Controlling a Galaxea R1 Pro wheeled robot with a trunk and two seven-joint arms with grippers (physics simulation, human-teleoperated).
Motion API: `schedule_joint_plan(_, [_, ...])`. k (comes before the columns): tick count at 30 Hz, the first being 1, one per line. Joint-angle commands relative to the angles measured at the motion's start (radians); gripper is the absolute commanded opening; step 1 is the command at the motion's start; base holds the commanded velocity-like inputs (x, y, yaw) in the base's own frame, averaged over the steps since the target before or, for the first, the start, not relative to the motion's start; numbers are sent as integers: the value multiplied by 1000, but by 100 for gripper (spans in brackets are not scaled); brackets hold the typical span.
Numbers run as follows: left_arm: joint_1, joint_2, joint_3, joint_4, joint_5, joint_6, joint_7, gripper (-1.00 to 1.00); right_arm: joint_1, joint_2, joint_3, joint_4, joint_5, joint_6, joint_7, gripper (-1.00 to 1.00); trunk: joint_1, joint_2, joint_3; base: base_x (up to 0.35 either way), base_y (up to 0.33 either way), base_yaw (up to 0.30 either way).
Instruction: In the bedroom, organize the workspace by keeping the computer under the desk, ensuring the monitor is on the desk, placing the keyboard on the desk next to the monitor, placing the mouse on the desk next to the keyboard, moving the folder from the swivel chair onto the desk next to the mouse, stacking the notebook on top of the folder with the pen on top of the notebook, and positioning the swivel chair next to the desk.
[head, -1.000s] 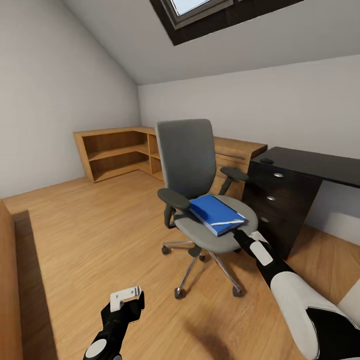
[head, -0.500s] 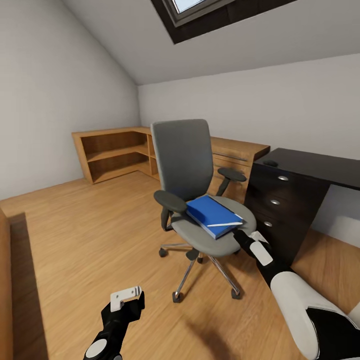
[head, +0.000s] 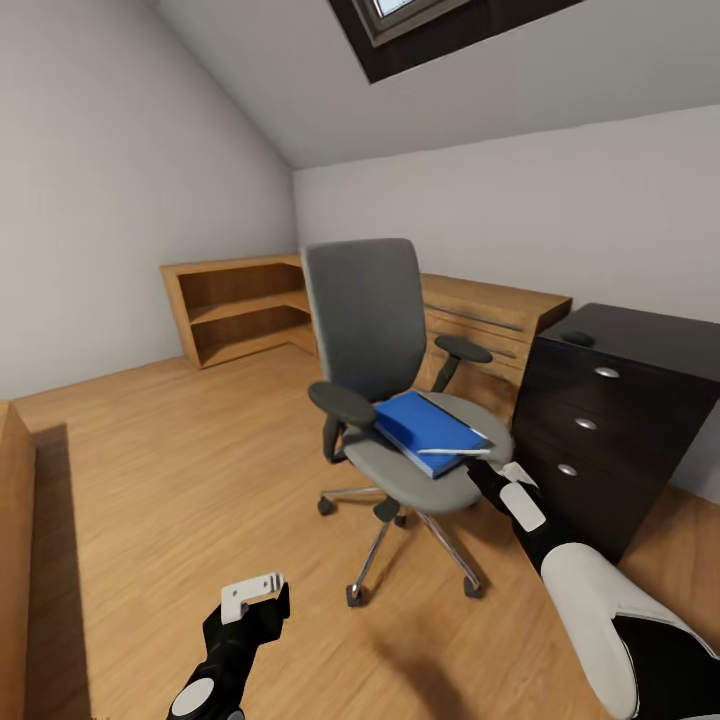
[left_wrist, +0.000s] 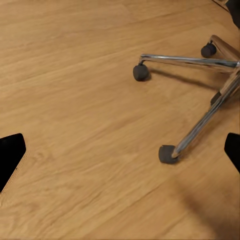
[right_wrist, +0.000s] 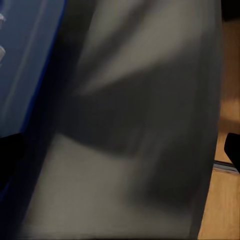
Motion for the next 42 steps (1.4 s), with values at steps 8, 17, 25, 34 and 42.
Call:
schedule_joint_plan(8, [0,0,-1,-1,8,2,8,100,1,0,1,-3,-18,5,-3,100,0,0,-1,130,0,196])
schedule_joint_plan(17, [0,0,-2,0,10,2,8,100,2,0,1,-3,-18,4,-3,100,0,0,-1,144,0,10])
schedule_joint_plan(25, [0,0,-3,0,9,1,8,100,2,0,1,-3,-18,4,-3,100,0,0,-1,203,0,0])
schedule_joint_plan(34, [0,0,-4,0,10,1,6,100,2,1,2,-3,-18,3,-3,100,0,0,-1,260,0,0])
schedule_joint_plan(42, [0,0,-5,0,10,1,6,100,2,1,1,-3,-18,3,-3,100,0,0,-1,273,93,0])
